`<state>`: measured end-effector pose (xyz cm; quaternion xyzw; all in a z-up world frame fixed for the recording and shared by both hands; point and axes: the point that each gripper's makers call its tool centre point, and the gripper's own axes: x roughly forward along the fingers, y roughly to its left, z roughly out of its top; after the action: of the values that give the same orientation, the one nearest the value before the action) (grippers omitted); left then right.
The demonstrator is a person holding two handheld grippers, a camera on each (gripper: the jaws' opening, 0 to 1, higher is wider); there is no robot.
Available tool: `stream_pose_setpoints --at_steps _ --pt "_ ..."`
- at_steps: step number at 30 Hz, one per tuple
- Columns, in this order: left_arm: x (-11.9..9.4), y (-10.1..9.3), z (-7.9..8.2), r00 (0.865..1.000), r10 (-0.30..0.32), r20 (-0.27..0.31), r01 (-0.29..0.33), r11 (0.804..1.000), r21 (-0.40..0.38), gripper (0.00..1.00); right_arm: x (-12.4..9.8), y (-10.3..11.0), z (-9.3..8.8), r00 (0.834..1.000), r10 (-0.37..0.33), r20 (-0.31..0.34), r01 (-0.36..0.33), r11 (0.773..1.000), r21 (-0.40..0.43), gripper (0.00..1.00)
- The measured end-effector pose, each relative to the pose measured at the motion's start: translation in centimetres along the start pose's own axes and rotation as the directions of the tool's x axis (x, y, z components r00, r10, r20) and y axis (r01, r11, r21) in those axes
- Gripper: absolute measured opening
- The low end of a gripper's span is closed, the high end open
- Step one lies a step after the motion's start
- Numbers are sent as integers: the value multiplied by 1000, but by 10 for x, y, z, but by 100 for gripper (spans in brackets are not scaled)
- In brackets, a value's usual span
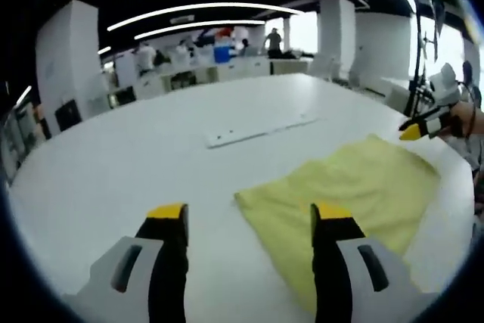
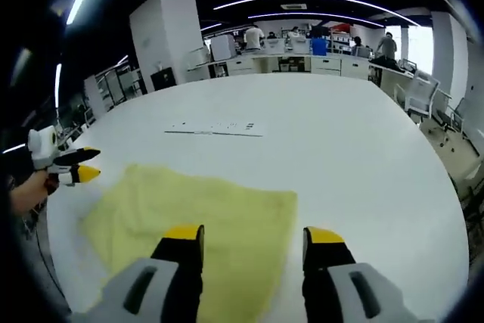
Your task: Fold the garment on the visible template until the final outline fits inside the template.
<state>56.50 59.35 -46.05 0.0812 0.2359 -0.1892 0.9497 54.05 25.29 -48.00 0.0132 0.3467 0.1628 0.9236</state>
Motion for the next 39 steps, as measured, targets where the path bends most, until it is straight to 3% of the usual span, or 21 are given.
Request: stream_pose_setpoints --at_steps 13,18,26,39 --pt "-42 -25 -26 996 -82 -18 82 997 5 60 -44 15 -37 1000 -9 -28 8 1000 -9 45" --pt "-51 -33 -35 993 -118 -20 118 993 4 53 -55 17 -44 999 -19 -30 19 999 -29 42" --pt "-62 -44 -54 985 -162 -52 162 987 -5 46 -66 22 -55 999 -24 -39 23 999 -32 38" --pt "-66 -58 -91 967 -211 -146 208 978 -34 35 -67 34 -84 995 -22 -96 17 999 -51 20"
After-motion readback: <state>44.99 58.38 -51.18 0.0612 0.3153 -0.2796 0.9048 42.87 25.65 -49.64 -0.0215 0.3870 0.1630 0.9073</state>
